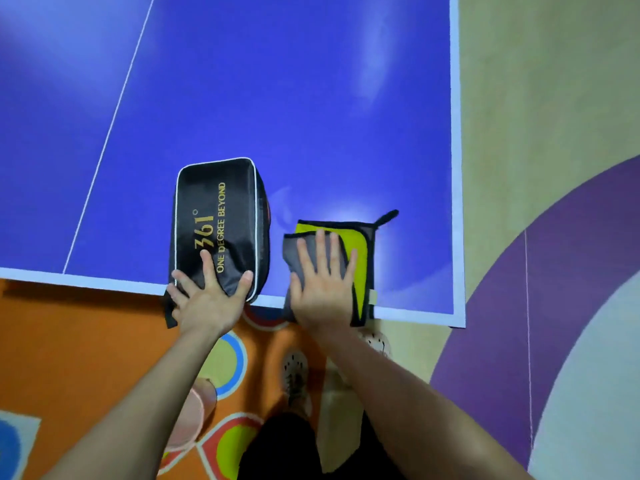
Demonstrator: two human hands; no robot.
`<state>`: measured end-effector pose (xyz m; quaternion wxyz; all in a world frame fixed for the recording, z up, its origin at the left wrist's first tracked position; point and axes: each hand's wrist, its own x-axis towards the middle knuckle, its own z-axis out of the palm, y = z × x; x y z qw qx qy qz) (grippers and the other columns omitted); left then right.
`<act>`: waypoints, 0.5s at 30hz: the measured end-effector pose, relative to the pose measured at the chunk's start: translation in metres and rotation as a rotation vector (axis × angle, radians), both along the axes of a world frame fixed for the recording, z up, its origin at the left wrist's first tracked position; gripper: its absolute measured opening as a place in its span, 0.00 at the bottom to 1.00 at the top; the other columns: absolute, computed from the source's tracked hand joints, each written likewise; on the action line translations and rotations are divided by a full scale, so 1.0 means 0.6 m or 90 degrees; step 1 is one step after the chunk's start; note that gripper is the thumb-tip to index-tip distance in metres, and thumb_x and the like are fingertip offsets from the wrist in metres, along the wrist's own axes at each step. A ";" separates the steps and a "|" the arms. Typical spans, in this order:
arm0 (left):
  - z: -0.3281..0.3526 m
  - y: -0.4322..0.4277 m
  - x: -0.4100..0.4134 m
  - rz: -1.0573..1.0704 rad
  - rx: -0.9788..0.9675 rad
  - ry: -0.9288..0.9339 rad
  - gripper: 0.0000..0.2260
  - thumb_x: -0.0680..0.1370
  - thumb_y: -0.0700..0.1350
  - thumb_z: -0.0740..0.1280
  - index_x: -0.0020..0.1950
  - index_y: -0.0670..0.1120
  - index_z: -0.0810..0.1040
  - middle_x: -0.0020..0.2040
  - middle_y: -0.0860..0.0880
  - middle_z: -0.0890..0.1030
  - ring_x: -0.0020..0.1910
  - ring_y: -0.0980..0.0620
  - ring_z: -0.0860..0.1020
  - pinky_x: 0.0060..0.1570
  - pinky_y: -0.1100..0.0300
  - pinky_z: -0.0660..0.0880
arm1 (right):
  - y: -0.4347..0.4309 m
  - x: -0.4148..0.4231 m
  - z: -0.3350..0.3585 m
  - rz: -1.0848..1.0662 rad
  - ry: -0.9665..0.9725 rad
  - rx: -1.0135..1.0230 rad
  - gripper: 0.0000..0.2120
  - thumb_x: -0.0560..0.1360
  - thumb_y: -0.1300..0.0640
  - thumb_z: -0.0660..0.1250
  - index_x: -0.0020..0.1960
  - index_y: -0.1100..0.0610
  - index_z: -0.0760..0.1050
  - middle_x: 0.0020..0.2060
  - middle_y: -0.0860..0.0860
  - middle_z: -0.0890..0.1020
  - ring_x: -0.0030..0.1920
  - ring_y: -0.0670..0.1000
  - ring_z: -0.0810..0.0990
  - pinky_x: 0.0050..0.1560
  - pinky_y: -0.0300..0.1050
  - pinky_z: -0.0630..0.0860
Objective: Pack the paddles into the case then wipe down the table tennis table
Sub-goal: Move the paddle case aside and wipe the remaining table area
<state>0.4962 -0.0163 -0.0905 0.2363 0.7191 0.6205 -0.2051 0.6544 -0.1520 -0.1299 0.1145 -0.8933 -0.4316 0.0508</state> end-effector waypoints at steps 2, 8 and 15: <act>0.005 0.009 -0.009 -0.041 0.006 0.023 0.49 0.71 0.85 0.45 0.83 0.65 0.30 0.86 0.35 0.41 0.85 0.30 0.45 0.79 0.31 0.54 | 0.001 -0.023 0.000 0.060 0.016 0.019 0.32 0.86 0.43 0.59 0.88 0.49 0.60 0.88 0.55 0.53 0.89 0.59 0.47 0.82 0.75 0.52; -0.006 0.010 -0.013 -0.093 0.052 0.012 0.51 0.70 0.86 0.41 0.84 0.60 0.31 0.84 0.29 0.44 0.82 0.24 0.49 0.79 0.30 0.56 | -0.208 0.117 -0.010 -0.039 -0.067 -0.071 0.32 0.88 0.38 0.51 0.89 0.43 0.49 0.89 0.52 0.47 0.89 0.56 0.43 0.85 0.68 0.52; -0.011 -0.002 -0.012 -0.087 0.065 -0.001 0.49 0.72 0.84 0.41 0.85 0.58 0.31 0.84 0.27 0.44 0.82 0.22 0.48 0.78 0.30 0.56 | -0.239 0.161 -0.006 -0.097 -0.073 -0.135 0.31 0.88 0.38 0.50 0.89 0.44 0.50 0.89 0.52 0.49 0.89 0.55 0.44 0.85 0.68 0.50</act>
